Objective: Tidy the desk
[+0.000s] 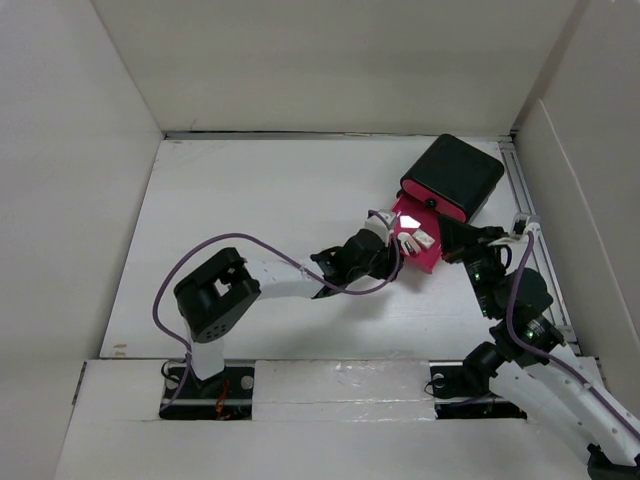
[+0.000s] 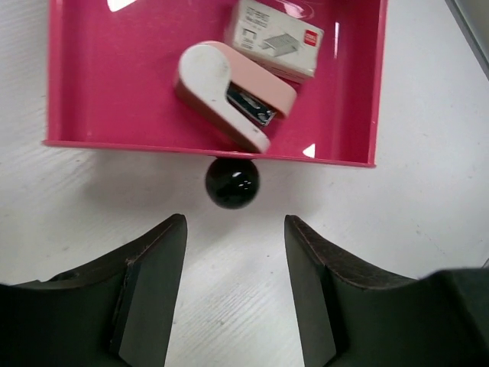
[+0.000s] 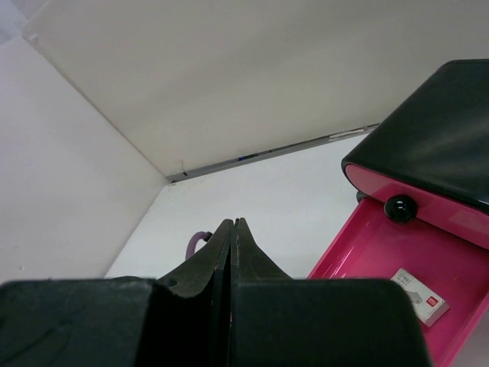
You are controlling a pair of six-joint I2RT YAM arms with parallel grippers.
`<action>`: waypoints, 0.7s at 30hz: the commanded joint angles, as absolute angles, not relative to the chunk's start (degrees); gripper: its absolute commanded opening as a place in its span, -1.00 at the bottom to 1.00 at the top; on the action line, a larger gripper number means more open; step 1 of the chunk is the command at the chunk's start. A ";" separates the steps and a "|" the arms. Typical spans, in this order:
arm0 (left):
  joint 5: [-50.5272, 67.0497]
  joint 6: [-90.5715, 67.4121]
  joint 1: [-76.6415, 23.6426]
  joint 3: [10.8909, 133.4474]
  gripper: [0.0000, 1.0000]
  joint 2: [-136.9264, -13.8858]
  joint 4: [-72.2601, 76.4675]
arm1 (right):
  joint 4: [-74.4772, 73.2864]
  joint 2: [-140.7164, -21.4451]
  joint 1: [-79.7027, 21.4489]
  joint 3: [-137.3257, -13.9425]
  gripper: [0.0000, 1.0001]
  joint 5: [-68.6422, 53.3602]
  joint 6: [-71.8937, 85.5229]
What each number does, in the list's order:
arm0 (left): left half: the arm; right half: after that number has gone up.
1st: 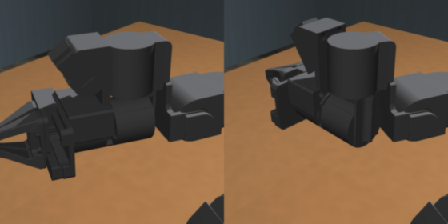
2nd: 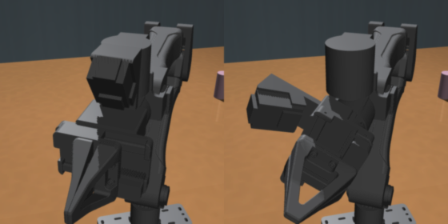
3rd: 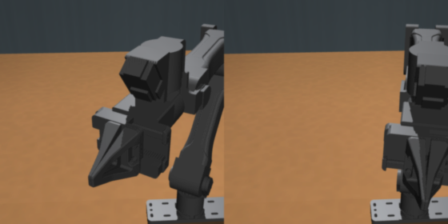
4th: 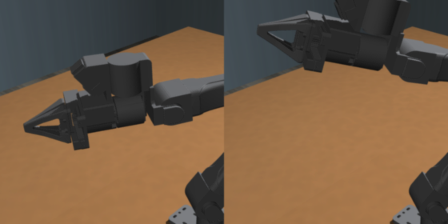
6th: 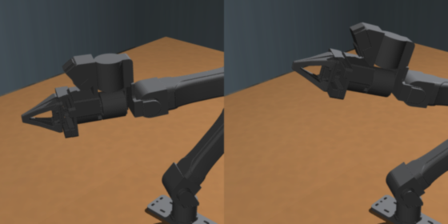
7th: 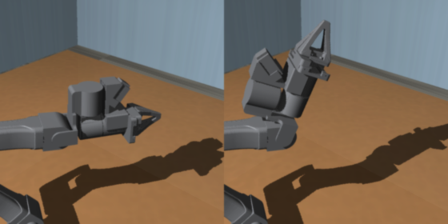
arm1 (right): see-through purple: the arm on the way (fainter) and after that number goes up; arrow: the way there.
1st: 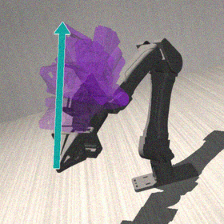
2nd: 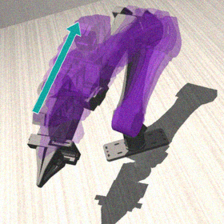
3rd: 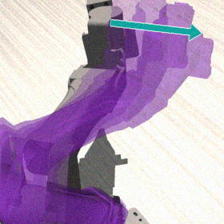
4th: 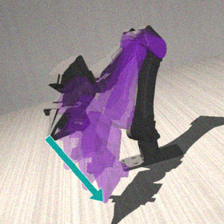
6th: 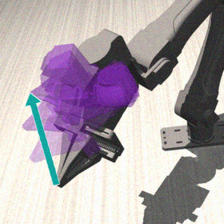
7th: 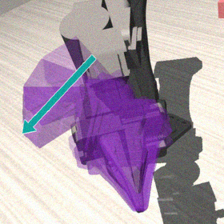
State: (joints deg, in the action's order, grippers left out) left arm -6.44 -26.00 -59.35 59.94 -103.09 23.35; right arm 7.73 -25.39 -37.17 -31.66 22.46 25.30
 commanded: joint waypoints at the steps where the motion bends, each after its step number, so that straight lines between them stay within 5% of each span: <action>1: -5.44 -23.64 -60.47 63.36 0.00 -104.50 24.87 | 10.37 -25.49 -37.44 -32.17 -0.99 21.88 25.05; 13: -10.28 -21.80 -60.47 71.89 -0.06 -111.00 20.22 | 10.28 -25.23 -37.44 -32.17 -0.99 21.62 24.87; 21: -10.99 -20.74 -60.47 73.04 -0.33 -112.50 19.16 | 10.28 -25.14 -37.44 -32.17 -0.98 21.53 24.87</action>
State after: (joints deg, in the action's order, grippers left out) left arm -9.65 -21.96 -60.64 70.65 -112.73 18.96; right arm 7.75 -25.47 -37.17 -31.66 22.06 25.30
